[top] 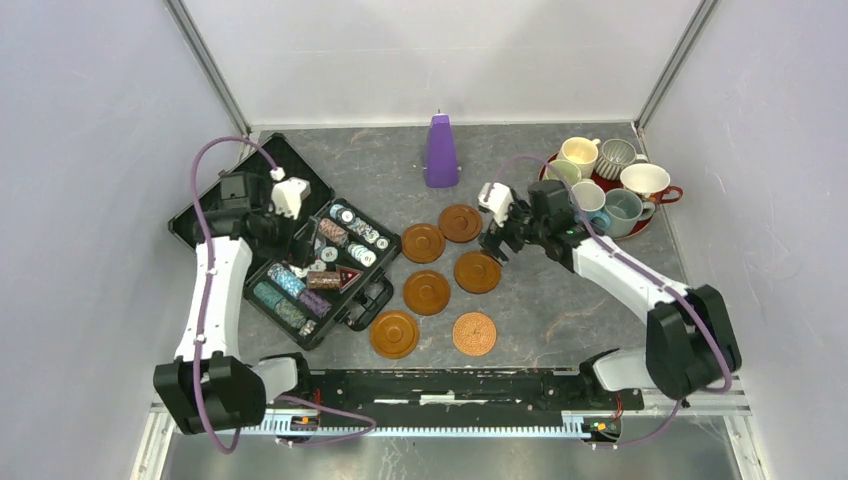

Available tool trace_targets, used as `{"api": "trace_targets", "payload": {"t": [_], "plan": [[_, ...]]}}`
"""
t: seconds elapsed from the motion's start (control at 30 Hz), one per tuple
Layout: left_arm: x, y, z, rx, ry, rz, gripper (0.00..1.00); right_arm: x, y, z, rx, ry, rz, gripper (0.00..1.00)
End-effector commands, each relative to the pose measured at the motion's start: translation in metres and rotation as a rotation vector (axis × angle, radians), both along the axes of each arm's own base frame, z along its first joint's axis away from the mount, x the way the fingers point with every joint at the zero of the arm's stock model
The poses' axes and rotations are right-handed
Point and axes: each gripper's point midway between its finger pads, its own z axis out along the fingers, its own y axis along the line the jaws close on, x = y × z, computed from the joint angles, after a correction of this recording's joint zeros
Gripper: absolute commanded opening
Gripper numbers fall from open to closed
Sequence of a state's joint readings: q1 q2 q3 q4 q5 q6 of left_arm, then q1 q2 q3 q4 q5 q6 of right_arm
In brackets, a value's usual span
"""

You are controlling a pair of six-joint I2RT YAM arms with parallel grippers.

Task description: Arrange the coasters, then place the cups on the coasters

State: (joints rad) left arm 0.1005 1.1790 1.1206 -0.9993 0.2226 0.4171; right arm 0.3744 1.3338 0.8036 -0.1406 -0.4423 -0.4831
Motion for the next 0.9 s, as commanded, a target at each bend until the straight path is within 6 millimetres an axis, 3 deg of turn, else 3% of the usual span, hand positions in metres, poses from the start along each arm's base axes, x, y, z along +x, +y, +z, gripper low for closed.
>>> {"api": "trace_targets", "payload": {"t": [0.0, 0.2, 0.33, 0.47, 0.6, 0.87], "plan": [[-0.038, 0.017, 0.011, -0.052, 0.013, -0.06, 1.0, 0.013, 0.047, 0.023, -0.032, -0.074, 0.107, 0.98], [-0.105, 0.057, -0.021, -0.022, 0.13, -0.039, 1.0, 0.006, 0.12, 0.018, -0.073, -0.087, 0.272, 0.98], [-0.135, 0.077, -0.04, -0.016, 0.176, -0.017, 1.0, -0.007, 0.16, 0.004, -0.112, -0.096, 0.371, 0.98], [-0.155, 0.09, -0.057, -0.074, 0.241, -0.045, 1.0, -0.012, 0.189, -0.008, -0.137, -0.098, 0.427, 0.98], [-0.158, 0.099, -0.081, -0.046, 0.254, -0.058, 0.99, -0.01, 0.211, -0.02, -0.153, -0.097, 0.454, 0.98], [-0.14, 0.111, -0.111, 0.018, 0.212, -0.048, 0.97, 0.005, 0.235, -0.033, -0.16, -0.117, 0.418, 0.98]]}}
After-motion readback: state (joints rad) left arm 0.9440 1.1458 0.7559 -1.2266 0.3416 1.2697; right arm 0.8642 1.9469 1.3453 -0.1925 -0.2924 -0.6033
